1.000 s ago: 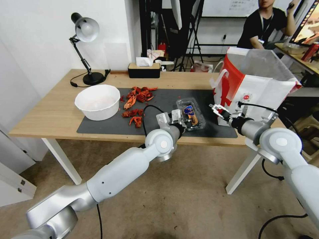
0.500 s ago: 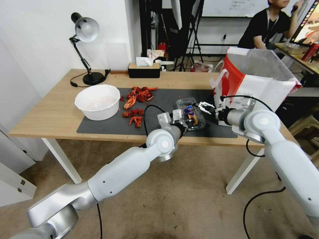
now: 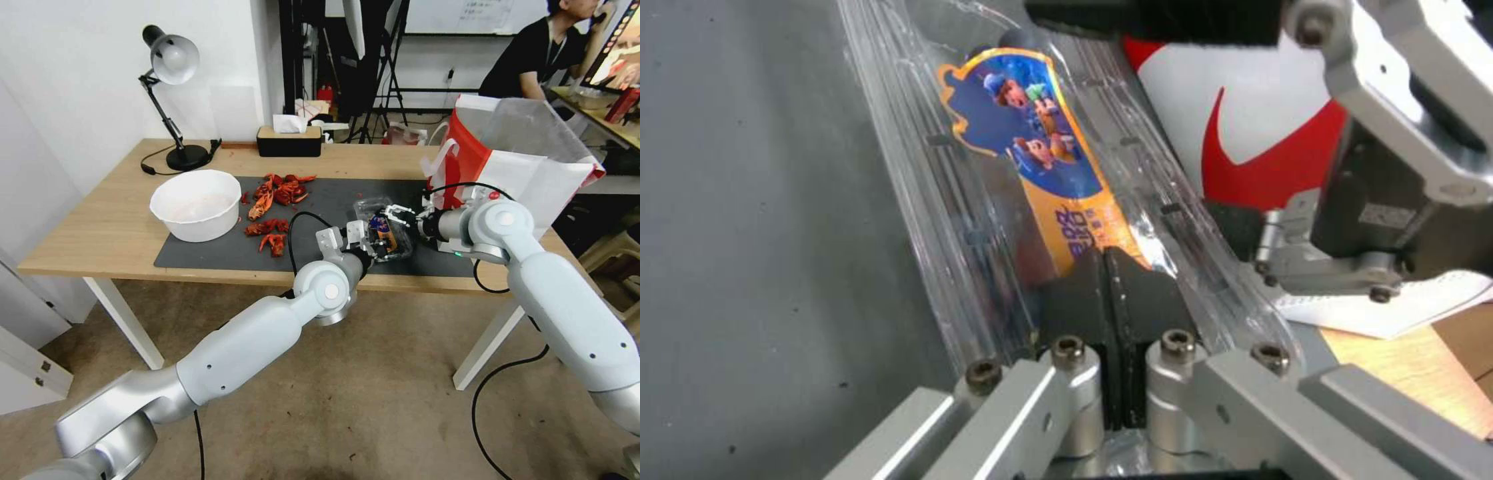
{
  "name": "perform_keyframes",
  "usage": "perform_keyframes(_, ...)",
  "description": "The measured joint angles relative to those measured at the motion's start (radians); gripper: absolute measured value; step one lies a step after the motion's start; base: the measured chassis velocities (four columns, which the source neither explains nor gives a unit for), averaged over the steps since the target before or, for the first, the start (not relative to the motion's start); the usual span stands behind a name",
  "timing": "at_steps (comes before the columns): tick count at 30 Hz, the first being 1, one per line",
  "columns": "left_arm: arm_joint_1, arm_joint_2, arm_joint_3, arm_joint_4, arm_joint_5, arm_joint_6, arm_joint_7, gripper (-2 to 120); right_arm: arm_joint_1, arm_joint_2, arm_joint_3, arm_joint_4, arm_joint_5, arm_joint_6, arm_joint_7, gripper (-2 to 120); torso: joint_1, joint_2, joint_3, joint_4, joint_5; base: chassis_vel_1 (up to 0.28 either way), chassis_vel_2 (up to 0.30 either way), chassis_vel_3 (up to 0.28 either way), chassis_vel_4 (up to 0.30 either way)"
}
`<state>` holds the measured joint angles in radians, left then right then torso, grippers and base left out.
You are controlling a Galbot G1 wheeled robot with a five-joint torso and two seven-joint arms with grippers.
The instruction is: Close the takeout container lid, then place the container into the takeout bag.
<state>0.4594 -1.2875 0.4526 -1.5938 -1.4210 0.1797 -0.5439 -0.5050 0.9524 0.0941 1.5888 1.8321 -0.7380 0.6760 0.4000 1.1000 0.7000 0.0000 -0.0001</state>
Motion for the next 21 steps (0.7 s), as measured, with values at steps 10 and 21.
perform_keyframes(10,-0.003,0.0,0.001,-0.001,0.001,-0.008,0.0,0,0.008,0.002,-0.012,-0.015,0.067,0.0,0.047,100,0.0,0.0,0.0,-0.0001,0.0001,0.0,0.0,0.0,0.0)
perform_keyframes(21,-0.012,-0.009,0.009,-0.001,0.002,-0.016,0.004,0,0.018,0.002,-0.027,-0.025,0.093,0.001,0.071,65,0.0,0.0,0.0,-0.0001,0.0001,0.0,0.0,0.0,0.0)
